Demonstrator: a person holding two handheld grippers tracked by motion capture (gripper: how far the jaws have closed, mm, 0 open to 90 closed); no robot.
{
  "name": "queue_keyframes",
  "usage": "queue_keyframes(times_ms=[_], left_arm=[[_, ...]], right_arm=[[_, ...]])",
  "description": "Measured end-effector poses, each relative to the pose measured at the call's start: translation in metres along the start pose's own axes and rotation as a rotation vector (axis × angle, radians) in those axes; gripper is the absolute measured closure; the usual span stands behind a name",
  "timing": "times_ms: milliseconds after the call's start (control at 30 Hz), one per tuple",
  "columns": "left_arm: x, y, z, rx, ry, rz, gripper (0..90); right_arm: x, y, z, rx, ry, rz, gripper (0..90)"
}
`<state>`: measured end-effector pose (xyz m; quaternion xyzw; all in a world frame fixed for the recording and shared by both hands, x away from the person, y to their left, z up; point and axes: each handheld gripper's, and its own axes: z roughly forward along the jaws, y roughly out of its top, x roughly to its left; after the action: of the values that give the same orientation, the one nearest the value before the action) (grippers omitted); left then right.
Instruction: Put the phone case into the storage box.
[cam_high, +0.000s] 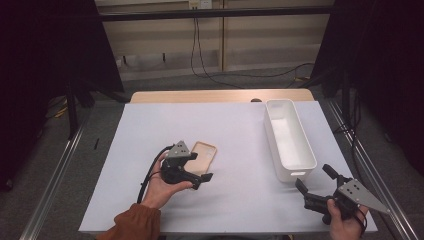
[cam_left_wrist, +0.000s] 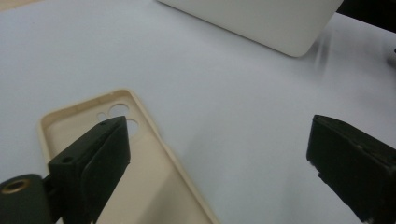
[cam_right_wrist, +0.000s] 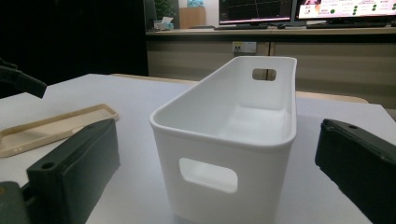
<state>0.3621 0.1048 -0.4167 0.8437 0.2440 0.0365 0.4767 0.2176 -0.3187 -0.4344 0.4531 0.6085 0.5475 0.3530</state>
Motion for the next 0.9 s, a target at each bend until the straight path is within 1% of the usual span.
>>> queue_keyframes(times_ms=[33,67,133,233,267,333,367,400,433,500,533,633,667,700,800,867,900], left_arm=[[0.0,0.0,-0.001,0.0,-0.002,0.003,4.8],[0.0,0.001,-0.001,-0.005,0.006,-0.005,4.3],[-0.002,0.001,-0.002,-0.003,0.038,0.002,3.7],[-0.001,0.002,-0.007,-0.013,0.021,-0.017,3.7],[-0.001,0.002,-0.008,-0.012,0.026,-0.011,4.1],[-0.001,0.002,-0.011,-0.015,0.078,-0.019,4.4],[0.001,0.002,-0.013,-0.013,0.087,-0.027,4.9],[0.002,0.001,-0.014,-0.015,0.084,-0.047,5.0],[0.004,0.001,-0.016,-0.012,0.09,-0.049,5.7],[0.006,-0.001,-0.02,-0.022,0.111,-0.045,7.3],[0.007,-0.001,-0.022,-0.028,0.108,-0.058,7.2],[0.012,-0.003,-0.028,-0.038,0.111,-0.056,7.2],[0.014,-0.004,-0.03,-0.041,0.103,-0.064,7.2],[0.017,-0.004,-0.031,-0.045,0.107,-0.069,7.1],[0.021,-0.006,-0.035,-0.044,0.128,-0.085,6.2],[0.023,-0.006,-0.037,-0.046,0.151,-0.083,6.1],[0.024,-0.006,-0.038,-0.044,0.152,-0.085,6.1]], right_arm=[[0.0,0.0,0.0,0.0,0.0,0.0,0.0],[0.0,0.0,0.0,0.0,0.001,0.0,0.0],[0.0,0.0,0.0,0.0,0.0,0.0,0.0],[0.0,0.0,0.0,-0.001,0.0,0.0,0.0],[0.0,0.0,0.0,-0.001,0.0,-0.001,0.0],[0.0,0.0,-0.001,-0.002,-0.001,0.001,0.0],[0.0,0.0,-0.001,-0.002,-0.001,-0.001,0.0],[0.0,0.0,-0.001,-0.003,-0.001,0.0,0.0],[0.0,0.0,-0.001,-0.002,-0.002,0.001,0.0],[0.0,0.0,-0.001,-0.003,-0.001,0.0,0.0],[0.0,0.0,-0.001,-0.003,0.0,0.0,0.0],[0.0,0.0,-0.001,-0.002,-0.001,0.0,0.0],[0.0,0.0,-0.001,-0.003,-0.002,0.0,0.0],[0.0,0.0,-0.001,-0.004,-0.002,-0.002,0.0],[0.0,0.001,-0.001,-0.003,-0.002,-0.001,0.0],[0.0,0.0,-0.001,-0.004,-0.004,0.0,0.0],[0.0,0.0,-0.001,-0.003,-0.002,-0.001,0.0]])
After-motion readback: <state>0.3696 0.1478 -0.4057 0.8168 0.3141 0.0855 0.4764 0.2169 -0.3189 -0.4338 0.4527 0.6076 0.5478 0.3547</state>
